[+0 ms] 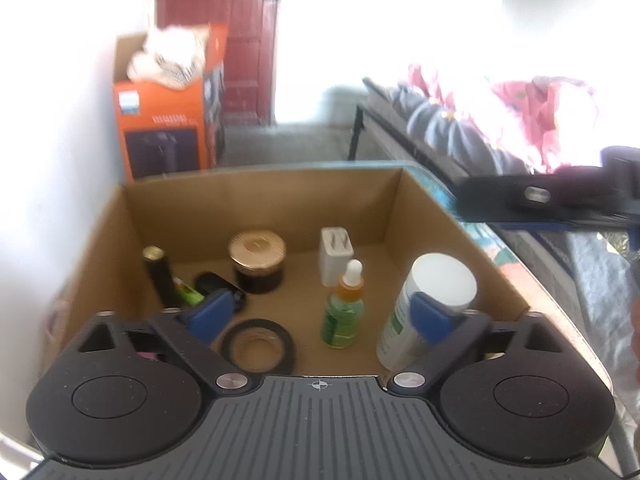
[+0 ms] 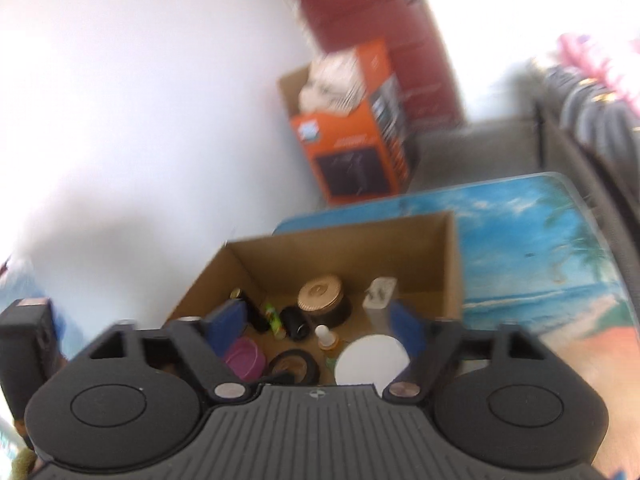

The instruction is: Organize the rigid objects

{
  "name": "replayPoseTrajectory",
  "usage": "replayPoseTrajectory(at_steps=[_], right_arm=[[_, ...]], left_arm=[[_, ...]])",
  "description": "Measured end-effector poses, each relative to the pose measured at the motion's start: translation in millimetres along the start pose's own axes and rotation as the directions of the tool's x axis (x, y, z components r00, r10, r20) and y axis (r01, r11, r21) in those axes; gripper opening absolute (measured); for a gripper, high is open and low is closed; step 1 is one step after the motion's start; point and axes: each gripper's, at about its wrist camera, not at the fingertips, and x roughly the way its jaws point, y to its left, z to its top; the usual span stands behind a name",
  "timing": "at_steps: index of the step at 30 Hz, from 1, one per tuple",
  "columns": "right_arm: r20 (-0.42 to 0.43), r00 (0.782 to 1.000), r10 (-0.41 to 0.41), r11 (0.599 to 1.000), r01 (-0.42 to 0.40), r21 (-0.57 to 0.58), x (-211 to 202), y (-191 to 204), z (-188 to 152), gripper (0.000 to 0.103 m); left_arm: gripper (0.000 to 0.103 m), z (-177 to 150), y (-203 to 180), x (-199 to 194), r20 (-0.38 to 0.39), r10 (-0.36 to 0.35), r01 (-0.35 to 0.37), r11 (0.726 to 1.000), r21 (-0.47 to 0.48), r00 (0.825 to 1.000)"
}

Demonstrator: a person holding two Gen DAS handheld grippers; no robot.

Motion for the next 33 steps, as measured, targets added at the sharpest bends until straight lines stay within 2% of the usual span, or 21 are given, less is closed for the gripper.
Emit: replayPoseTrajectory(at_steps=[3,6,9,12,15,18,20,26,33], right_arm=[[0.051,0.997,-0.052,0.999,0.051,0.005,-24.9,5.7,-18.9,0.103],[0.078,0.987,-0.142,0.990,0.141,0.012,-40.6,13.5,-36.8,0.103],[0.097,0.957,-0.273,0.961,0.275,-0.005,-52.9,24.6,-52.6,0.103],[0.106,0.937,-0.333,0.937,0.341,-0.072,-53.8,39.8,-62.7,0.103],[0.099,0.933,-0.346,0.924,0.358,-0.135,-45.1,55.1,-66.8,0.103],[0.092,0.925,-0.369,0.910,0.380,-0.167,-33.9,67.3,-67.9,0.103],[0.089,0.925,-0.369,0.910,0.379,-0.165,-31.0,70.3,-67.5,0.103],[0.046,0.927,-0.372,0.917,0.375,-0.140,-19.1,69.7,-69.3,0.103],[0.017,0.922,-0.386,0.915,0.385,-0.125,-9.8,64.1,-70.3,0.103]], left_arm=[[0.103,-4.2,3.5,-26.7,0.032,0.002,-0.002,1.000,0.009,0.999],[0.103,-5.5,8.1,-44.4,0.012,0.007,-0.007,1.000,-0.020,1.000],[0.103,-10.1,11.3,-56.6,0.006,0.056,-0.056,0.998,-0.029,0.998],[0.103,-16.6,15.1,-66.2,0.014,0.096,-0.096,0.994,-0.047,0.995],[0.103,-19.0,21.7,-65.6,0.000,0.164,-0.164,0.982,-0.090,0.986],[0.103,-20.7,25.3,-58.6,-0.031,0.217,-0.219,0.973,-0.075,0.976],[0.103,-23.2,26.4,-57.3,-0.047,0.225,-0.227,0.973,-0.049,0.973],[0.103,-26.3,33.7,-57.5,-0.065,0.203,-0.210,0.970,-0.122,0.977],[0.103,-27.1,29.6,-51.7,-0.076,0.228,-0.235,0.968,-0.089,0.971]])
